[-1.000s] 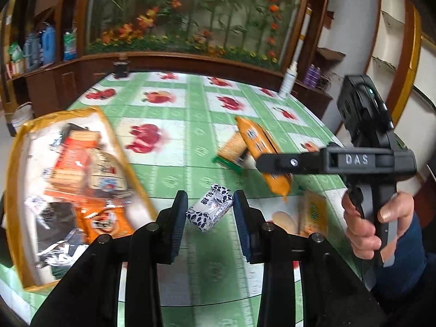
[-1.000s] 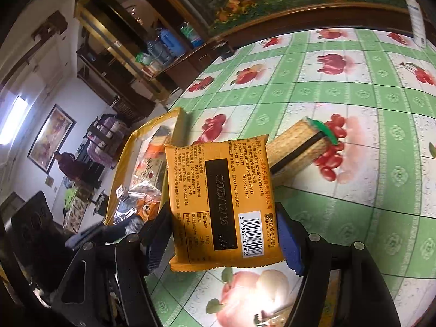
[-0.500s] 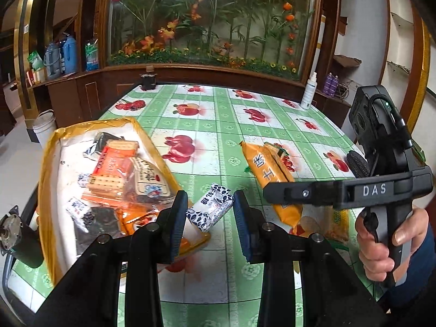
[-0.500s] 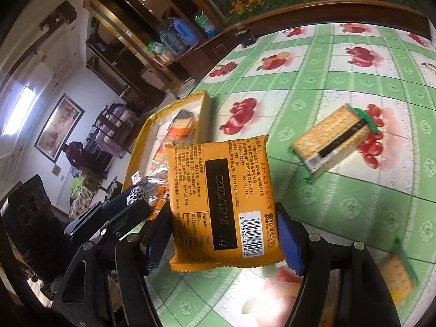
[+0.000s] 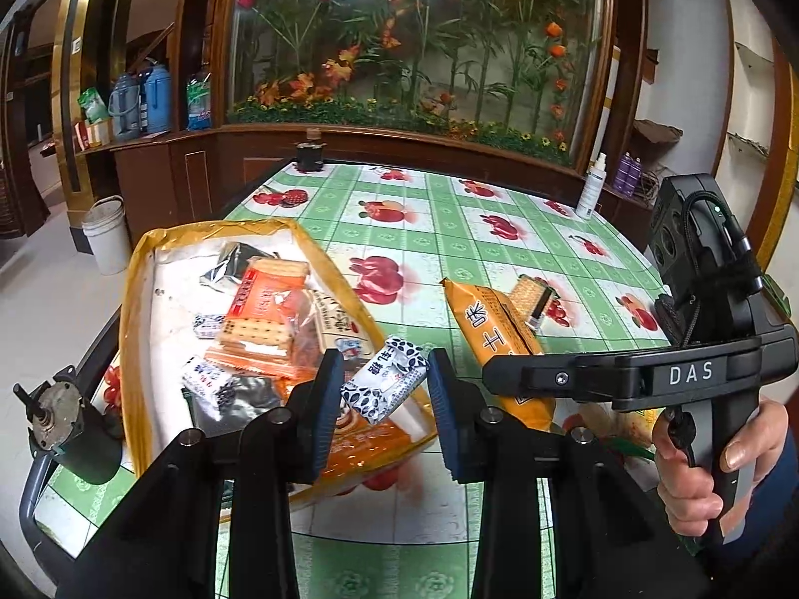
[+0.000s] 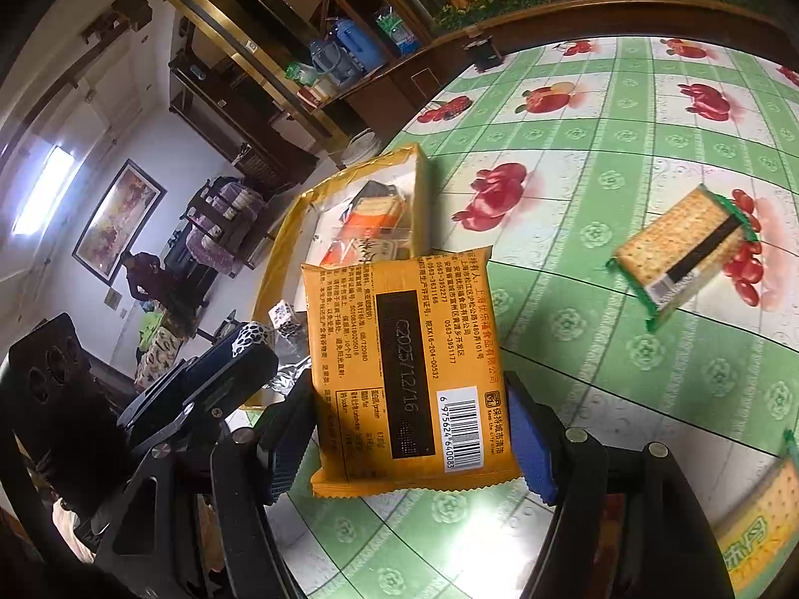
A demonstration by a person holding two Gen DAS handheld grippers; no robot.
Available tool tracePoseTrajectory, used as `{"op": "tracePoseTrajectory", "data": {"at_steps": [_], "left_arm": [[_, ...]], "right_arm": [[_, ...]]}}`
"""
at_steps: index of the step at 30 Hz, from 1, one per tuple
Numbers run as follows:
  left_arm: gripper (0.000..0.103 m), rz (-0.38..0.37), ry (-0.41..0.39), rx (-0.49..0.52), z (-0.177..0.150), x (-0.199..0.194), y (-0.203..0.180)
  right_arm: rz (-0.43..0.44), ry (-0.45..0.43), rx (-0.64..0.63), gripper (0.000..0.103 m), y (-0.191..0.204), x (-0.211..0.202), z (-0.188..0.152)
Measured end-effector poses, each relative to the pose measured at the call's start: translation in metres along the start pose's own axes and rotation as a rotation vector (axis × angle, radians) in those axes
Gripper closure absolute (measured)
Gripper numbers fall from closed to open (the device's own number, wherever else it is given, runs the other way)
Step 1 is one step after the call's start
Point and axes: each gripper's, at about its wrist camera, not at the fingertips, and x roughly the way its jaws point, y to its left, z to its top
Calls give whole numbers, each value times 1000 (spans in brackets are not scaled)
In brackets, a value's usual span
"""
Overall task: Organize snacks
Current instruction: 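Carry the candy over the tray with the left tool while the right tool carries the orange packet, then release the candy into the tray with the left tool while the right tool lowers the orange packet into it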
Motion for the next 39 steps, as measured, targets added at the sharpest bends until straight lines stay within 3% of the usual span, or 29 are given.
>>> {"op": "tracePoseTrajectory", "data": {"at_steps": [14,25,39], "left_arm": [[71,128,-13,-40,-5,3,33],[71,177,-2,-67,-11,10,51],[71,257,17,-78,-16,19,63]], "right_arm": [[36,29,-38,32,35,30,3],[34,65,-22,32,46,58,1],[10,49,-47,33,56,72,0]]}}
